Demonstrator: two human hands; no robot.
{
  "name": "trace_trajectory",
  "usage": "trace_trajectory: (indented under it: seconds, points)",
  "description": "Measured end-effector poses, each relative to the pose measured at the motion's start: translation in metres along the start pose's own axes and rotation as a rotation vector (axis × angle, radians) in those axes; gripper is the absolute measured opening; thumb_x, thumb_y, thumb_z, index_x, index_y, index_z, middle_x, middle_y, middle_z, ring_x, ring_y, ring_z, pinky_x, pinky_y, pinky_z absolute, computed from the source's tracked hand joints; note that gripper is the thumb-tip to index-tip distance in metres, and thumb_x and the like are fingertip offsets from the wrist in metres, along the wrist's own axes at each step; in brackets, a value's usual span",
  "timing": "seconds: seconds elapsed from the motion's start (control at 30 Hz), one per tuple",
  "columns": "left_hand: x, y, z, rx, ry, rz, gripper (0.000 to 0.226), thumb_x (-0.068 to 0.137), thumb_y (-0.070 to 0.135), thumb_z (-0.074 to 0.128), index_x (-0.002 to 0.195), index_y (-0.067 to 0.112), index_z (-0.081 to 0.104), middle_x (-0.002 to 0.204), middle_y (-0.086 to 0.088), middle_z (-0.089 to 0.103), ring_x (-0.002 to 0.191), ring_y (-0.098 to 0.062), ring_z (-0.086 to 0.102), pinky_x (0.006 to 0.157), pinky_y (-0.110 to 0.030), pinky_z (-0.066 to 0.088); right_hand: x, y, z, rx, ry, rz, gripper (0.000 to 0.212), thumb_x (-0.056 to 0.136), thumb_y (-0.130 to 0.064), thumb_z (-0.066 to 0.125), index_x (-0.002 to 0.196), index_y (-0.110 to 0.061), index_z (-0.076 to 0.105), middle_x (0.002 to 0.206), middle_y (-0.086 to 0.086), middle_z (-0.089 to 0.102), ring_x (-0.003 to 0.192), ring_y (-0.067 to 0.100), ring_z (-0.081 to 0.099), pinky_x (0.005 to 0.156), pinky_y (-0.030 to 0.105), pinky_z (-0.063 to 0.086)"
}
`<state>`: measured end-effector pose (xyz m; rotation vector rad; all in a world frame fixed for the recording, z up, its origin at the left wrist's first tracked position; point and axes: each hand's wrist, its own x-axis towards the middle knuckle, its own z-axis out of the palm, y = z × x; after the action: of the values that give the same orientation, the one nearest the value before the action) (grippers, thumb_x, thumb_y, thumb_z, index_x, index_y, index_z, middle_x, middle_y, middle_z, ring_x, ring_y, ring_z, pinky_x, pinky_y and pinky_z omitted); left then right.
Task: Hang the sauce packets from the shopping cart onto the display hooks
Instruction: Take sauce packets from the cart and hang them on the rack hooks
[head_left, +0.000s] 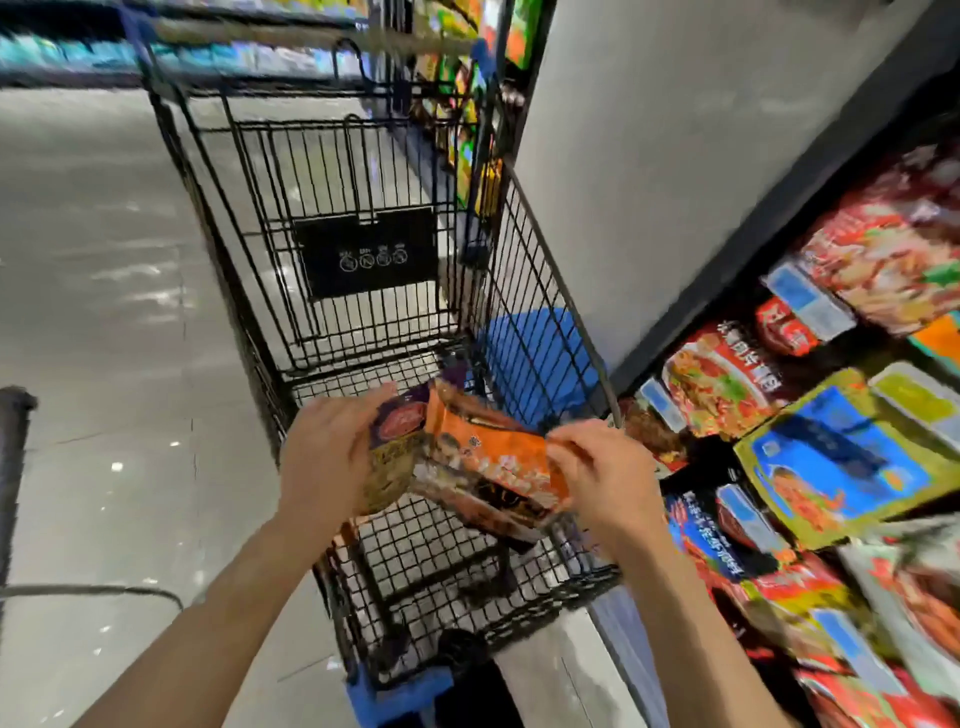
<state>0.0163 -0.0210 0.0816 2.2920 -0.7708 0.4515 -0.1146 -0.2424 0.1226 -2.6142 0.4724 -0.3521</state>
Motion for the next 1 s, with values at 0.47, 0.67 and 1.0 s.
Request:
trace_trajectory:
  seconds: [0.47,0.67,1.0]
  points:
    - [0.100,0.149,-0.114,-0.218,0.276,0.605,0.021,0.087,0.004,0.055,0.098,0.008,0.073,0.087,-0.007,0.072,0.080,-0.028,0.064,0.073,-0.035,0.045,-0.088,-0.047,-0.217,-0.045,0.655,0.113,0.012,0.079,-0.010,0.071,0.088,-0.017,0.074,0.084,-0.011,0.064,0.084,0.008,0.059,0.076,0.016,0.038]
    - [0.101,0.244,-0.108,-0.340,0.231,0.795,0.021,0.082,0.000,0.056,0.094,0.006,0.072,0.089,-0.010,0.071,0.083,-0.029,0.061,0.076,-0.036,0.039,-0.164,-0.027,-0.293,-0.238,0.756,0.142,0.010,0.073,-0.011,0.078,0.082,-0.014,0.075,0.081,0.000,0.072,0.076,0.011,0.062,0.070,0.020,0.041]
    - [0.032,0.432,-0.080,-0.619,0.137,0.934,0.019,0.082,0.006,0.057,0.093,0.008,0.072,0.090,-0.004,0.069,0.084,-0.018,0.052,0.073,-0.022,0.031,-0.332,0.023,-0.413,-0.429,0.850,0.286,0.013,0.071,-0.028,0.069,0.077,-0.018,0.074,0.076,-0.012,0.067,0.076,0.001,0.061,0.072,0.015,0.043]
